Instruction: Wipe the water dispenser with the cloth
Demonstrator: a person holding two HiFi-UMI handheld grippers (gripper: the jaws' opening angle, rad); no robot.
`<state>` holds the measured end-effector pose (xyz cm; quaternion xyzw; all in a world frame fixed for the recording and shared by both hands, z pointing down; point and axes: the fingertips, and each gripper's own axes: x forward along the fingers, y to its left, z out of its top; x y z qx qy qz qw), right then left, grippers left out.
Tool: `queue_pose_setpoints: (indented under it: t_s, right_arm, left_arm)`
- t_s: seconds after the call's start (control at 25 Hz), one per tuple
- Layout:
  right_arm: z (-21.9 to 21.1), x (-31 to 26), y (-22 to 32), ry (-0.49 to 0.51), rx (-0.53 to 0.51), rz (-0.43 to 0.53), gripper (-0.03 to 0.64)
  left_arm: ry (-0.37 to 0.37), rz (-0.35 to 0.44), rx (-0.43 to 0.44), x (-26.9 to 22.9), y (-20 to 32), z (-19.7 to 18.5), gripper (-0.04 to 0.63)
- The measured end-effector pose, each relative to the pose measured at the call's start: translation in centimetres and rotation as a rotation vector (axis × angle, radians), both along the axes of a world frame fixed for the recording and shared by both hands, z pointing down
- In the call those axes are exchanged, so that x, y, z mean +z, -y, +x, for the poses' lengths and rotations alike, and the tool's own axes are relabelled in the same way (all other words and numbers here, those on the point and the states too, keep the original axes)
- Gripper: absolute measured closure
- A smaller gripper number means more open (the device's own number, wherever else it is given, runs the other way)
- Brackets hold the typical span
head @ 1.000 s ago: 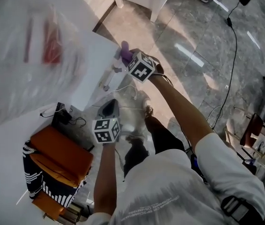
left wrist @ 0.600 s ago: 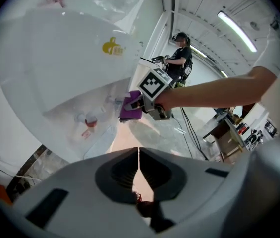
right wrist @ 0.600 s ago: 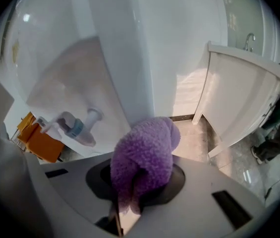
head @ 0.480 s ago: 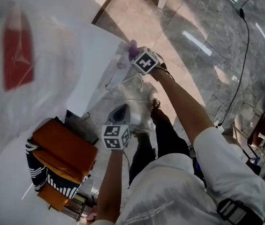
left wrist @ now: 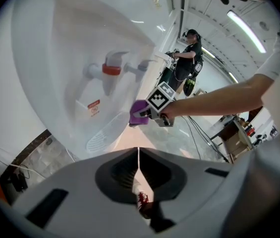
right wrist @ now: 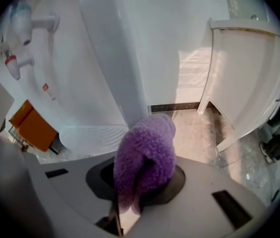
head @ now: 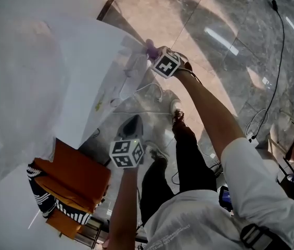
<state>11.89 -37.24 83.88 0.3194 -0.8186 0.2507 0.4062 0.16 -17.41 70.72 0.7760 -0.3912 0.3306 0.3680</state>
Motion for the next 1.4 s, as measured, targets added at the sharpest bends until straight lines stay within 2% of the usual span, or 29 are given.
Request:
queue_pose_setpoints:
  t_s: [0.12,0.32,0.44,0.6,0.72,0.88,1.12,1.24,1.4]
  right_arm:
    - [0.0,0.8,-0.7,-0.044,-0.032,0.026,0.554]
    - [-2.2,-1.4,-3.8,-0.043,0.011,0.067,0.554]
    - [-2.6,-4.0,-5.9,-0.020,0.122,0.078,0.554]
    - [-4.4,-8.5,-10.6,0.075,0.295,0.055,0.554]
    - [-6.5,-11.4,-14.7,0.130,0.346,0.042,0.554]
    - [-10.9,-16.0,-18.4,0.241,0.343,0.041,0.554]
    - [-18.0,-24.7,-20.0,0.420,0.294,0.092,0.554]
    - [-20.3,-29.2,-20.0,0.472,0.253,0.134,0.554]
    - [-22.2,-32.6,-18.7,0.492,0.257,0.191,0.554]
  left_arm:
    - [0.000,0.006,-0.015,1.1,0.5,-0.8,0.578]
    - [-0.015,0.031,-0.015,0.4,-0.7,-3.2,0.577]
    - [-0.017,0.060,-0.011,-1.2,-2.1,-5.0,0.578]
    - [-0.021,0.066,-0.011,-4.0,-5.2,-8.2,0.578]
    - [-0.027,0.072,-0.008,-6.1,-7.5,-10.4,0.578]
    - [-0.040,0.093,-0.017,-8.2,-9.7,-12.9,0.577]
    - [-0.040,0.102,-0.017,-9.8,-11.8,-16.4,0.578]
    - [-0.045,0.128,-0.035,-10.8,-11.8,-17.5,0.577]
    - [-0.054,0.133,-0.042,-11.1,-12.6,-18.7,0.577]
